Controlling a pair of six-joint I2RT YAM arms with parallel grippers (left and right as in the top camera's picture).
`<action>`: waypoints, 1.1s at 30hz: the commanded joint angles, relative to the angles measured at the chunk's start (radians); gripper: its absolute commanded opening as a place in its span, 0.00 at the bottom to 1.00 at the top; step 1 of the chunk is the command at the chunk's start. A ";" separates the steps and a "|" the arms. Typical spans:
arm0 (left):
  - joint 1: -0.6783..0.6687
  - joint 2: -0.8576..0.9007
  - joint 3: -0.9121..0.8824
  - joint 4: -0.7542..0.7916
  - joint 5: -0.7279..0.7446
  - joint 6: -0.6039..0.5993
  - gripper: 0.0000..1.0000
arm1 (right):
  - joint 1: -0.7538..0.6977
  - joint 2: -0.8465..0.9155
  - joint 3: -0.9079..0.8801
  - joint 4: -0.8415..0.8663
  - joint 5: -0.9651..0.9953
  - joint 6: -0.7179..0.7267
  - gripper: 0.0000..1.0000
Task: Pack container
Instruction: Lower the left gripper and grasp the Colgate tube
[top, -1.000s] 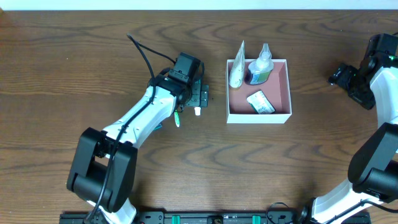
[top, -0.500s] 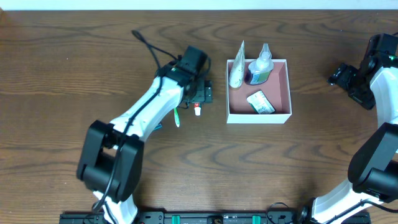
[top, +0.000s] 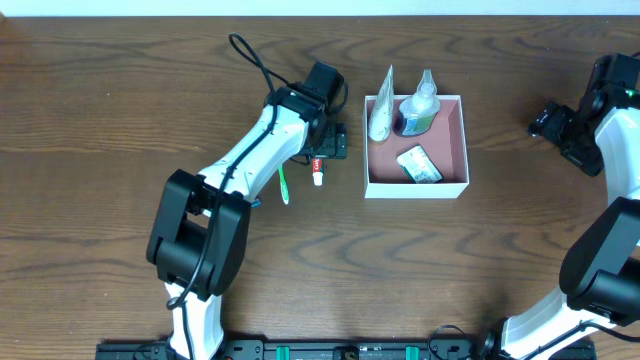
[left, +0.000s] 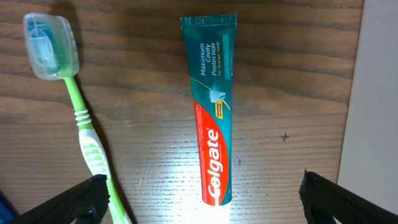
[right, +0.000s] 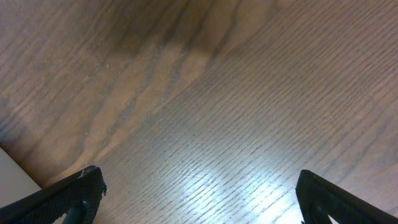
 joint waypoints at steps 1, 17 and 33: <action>0.005 0.017 0.018 0.000 -0.019 0.013 0.98 | 0.000 0.009 -0.004 0.002 0.002 0.013 0.99; 0.001 0.071 0.018 0.041 -0.016 0.013 0.98 | 0.000 0.009 -0.004 0.002 0.002 0.013 0.99; 0.001 0.106 0.015 0.066 -0.019 0.013 0.98 | 0.000 0.009 -0.004 0.002 0.002 0.013 0.99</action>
